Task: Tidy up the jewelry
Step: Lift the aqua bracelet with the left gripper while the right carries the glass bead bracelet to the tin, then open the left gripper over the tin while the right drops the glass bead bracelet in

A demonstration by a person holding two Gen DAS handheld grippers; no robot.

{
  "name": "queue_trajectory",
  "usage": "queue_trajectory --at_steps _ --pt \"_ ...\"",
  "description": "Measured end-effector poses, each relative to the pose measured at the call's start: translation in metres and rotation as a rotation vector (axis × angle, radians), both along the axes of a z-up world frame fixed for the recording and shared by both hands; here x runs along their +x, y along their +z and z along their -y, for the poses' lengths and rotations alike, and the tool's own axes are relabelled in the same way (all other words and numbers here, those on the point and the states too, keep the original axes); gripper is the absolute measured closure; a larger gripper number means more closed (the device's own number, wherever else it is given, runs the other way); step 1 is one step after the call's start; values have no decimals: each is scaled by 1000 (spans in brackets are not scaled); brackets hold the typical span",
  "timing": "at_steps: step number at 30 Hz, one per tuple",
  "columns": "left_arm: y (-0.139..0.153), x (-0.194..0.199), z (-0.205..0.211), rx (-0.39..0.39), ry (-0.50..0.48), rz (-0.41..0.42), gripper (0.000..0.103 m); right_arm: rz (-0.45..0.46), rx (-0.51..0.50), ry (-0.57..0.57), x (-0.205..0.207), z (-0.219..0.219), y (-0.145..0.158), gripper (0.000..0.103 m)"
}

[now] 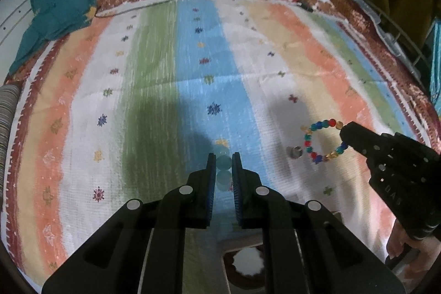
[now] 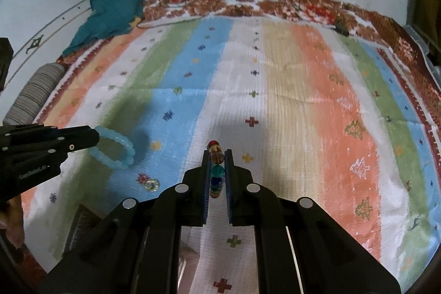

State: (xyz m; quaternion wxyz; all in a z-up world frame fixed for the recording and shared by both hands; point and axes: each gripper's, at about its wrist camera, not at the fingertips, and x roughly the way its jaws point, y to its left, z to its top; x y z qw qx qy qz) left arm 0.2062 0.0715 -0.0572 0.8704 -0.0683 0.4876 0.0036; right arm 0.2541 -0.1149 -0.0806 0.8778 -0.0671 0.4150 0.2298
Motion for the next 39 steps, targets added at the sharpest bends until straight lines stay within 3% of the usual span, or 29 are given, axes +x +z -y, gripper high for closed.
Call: queue_trajectory --at_steps 11,14,20,39 --pt "35 -32 11 -13 -14 96 92 82 27 38 -33 1 30 92" --pt "42 -42 19 29 -35 125 92 101 28 47 -44 1 35 92" --pt "53 -58 29 34 -51 162 92 125 43 62 -62 3 45 92" --pt "62 -105 40 -13 -85 190 92 123 59 120 -106 10 50 92"
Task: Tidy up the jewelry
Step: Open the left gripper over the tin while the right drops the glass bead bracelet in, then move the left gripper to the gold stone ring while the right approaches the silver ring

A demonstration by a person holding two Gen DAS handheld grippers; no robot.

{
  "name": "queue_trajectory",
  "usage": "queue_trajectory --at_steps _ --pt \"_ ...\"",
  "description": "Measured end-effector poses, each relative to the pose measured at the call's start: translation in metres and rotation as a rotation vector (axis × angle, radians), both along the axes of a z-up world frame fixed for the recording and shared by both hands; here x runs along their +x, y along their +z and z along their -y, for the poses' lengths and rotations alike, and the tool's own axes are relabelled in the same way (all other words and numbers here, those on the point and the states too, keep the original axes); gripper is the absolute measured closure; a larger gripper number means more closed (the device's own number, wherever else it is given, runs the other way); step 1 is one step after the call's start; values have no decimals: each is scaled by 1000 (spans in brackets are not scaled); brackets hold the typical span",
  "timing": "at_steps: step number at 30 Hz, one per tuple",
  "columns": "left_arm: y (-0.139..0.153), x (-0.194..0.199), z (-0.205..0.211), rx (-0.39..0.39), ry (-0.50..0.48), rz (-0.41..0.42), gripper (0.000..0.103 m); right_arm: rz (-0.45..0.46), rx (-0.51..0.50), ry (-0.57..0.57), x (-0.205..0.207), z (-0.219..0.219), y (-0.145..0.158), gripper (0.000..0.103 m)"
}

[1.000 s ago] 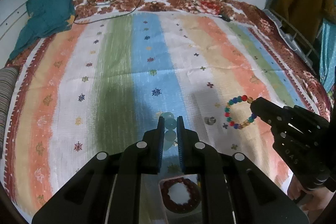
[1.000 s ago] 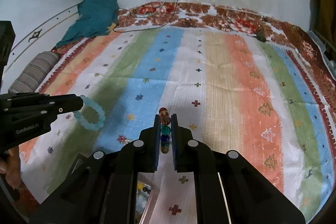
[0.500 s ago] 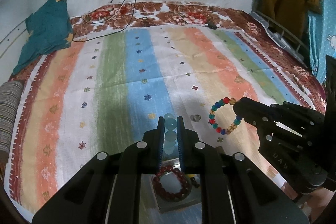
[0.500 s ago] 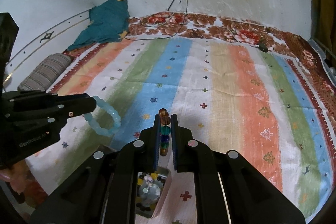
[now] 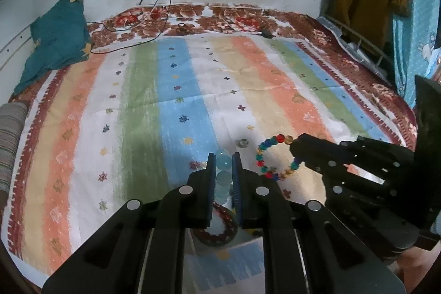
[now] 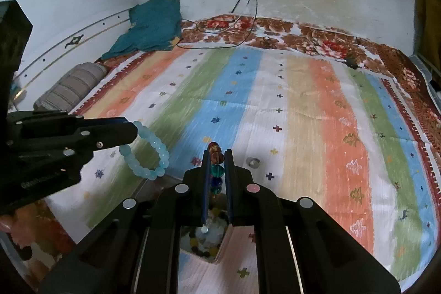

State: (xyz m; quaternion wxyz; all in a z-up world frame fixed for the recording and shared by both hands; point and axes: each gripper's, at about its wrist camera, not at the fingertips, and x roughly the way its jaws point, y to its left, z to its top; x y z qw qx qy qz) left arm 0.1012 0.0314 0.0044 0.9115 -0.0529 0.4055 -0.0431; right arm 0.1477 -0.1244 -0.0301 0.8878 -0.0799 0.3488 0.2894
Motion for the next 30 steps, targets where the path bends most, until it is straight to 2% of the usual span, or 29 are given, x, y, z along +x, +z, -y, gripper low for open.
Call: queue_trajectory --at_steps 8,13,14,16,17,19,22,26,30 --pt "-3 -17 9 26 -15 6 92 3 -24 18 -20 1 -5 92" --pt "-6 -17 10 17 -10 -21 91 -33 -7 28 -21 3 -9 92" --pt "-6 -16 9 17 -1 -23 89 -37 0 20 -19 5 -8 90" --pt "-6 -14 5 17 21 -29 70 -45 4 -7 -14 10 -7 71" --pt "-7 -13 1 12 40 -33 68 -46 4 -23 -11 12 -7 60" --pt "-10 -9 -7 -7 68 -54 66 -60 -8 -45 -4 16 -10 60" --pt "-20 3 -17 -52 87 -117 52 -108 -25 -83 14 22 -17 55" --pt "-37 23 -26 -93 109 -206 48 -163 -35 -120 38 26 -27 48" --pt "-45 34 -30 -96 115 -239 46 -212 -21 -139 51 28 -35 43"
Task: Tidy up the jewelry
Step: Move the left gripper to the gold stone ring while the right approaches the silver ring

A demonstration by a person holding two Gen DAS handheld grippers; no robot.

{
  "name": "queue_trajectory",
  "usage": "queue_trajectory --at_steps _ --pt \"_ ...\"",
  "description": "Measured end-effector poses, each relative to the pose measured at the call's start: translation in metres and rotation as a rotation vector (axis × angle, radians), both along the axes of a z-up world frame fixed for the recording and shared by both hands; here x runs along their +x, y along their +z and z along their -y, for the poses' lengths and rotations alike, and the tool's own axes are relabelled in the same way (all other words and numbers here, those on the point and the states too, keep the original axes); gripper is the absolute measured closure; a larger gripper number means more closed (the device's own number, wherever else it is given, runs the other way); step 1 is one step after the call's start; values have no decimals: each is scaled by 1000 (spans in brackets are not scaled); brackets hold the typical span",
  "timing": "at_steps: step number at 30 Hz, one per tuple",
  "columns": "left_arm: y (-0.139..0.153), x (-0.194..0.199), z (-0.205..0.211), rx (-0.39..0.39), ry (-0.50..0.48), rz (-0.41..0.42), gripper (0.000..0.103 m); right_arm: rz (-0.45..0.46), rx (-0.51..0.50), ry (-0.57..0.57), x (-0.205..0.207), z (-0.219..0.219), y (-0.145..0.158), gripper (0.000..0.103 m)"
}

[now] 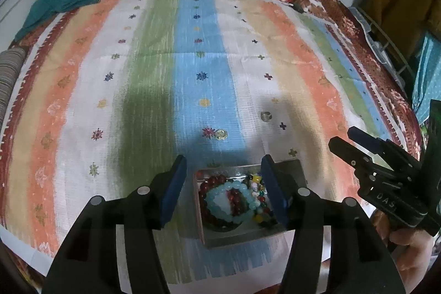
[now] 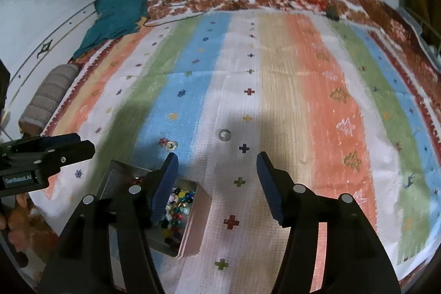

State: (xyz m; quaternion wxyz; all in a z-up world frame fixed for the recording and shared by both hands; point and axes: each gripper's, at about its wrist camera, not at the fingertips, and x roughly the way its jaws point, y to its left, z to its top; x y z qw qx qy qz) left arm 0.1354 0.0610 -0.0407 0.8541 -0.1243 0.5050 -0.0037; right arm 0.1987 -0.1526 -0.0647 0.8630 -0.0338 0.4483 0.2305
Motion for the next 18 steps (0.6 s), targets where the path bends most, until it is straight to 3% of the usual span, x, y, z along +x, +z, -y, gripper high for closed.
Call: queue_trajectory --at_steps 18 --pt "-22 34 18 102 -77 -68 42 -113 -23 -46 46 -8 -29 36"
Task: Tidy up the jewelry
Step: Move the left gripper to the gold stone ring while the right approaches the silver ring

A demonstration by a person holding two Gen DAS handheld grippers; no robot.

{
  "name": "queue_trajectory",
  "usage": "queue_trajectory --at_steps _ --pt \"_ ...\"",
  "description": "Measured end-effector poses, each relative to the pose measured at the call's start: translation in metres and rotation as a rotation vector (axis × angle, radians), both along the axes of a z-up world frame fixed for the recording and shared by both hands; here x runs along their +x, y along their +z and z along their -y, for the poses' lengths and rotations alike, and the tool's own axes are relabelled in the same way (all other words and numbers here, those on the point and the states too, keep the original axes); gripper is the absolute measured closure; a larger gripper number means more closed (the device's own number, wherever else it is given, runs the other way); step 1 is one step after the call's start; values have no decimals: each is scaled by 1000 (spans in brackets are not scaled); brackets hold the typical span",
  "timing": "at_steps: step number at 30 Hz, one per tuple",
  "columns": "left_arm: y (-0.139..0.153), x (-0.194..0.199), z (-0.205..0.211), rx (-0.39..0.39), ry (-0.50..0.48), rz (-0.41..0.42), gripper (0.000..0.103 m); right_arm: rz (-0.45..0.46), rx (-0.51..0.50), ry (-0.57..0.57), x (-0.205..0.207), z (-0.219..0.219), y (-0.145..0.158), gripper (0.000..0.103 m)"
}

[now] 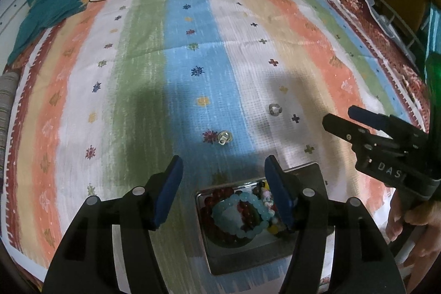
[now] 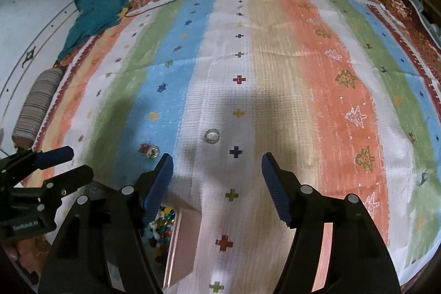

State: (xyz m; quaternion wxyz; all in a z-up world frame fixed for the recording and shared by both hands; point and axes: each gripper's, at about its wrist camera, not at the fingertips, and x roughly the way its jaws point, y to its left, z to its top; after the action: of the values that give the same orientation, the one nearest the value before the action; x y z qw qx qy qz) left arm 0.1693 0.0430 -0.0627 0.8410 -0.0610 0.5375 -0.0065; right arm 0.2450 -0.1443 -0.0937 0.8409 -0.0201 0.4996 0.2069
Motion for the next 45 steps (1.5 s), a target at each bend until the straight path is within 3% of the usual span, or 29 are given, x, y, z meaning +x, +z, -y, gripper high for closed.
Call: queue_trajectory --at_steps 17,26,43,45 --pt "-36 34 0 1 -14 -91 42 -102 -25 -14 38 -17 -35 36" --pt "-54 48 7 15 -45 -127 42 -181 39 -35 56 -21 -53 36" --pt "-89 73 13 39 -84 -210 52 -188 -28 -14 78 -39 -74 37" --pt "-90 75 13 33 -76 -217 54 -190 -35 -12 79 -41 -75 44"
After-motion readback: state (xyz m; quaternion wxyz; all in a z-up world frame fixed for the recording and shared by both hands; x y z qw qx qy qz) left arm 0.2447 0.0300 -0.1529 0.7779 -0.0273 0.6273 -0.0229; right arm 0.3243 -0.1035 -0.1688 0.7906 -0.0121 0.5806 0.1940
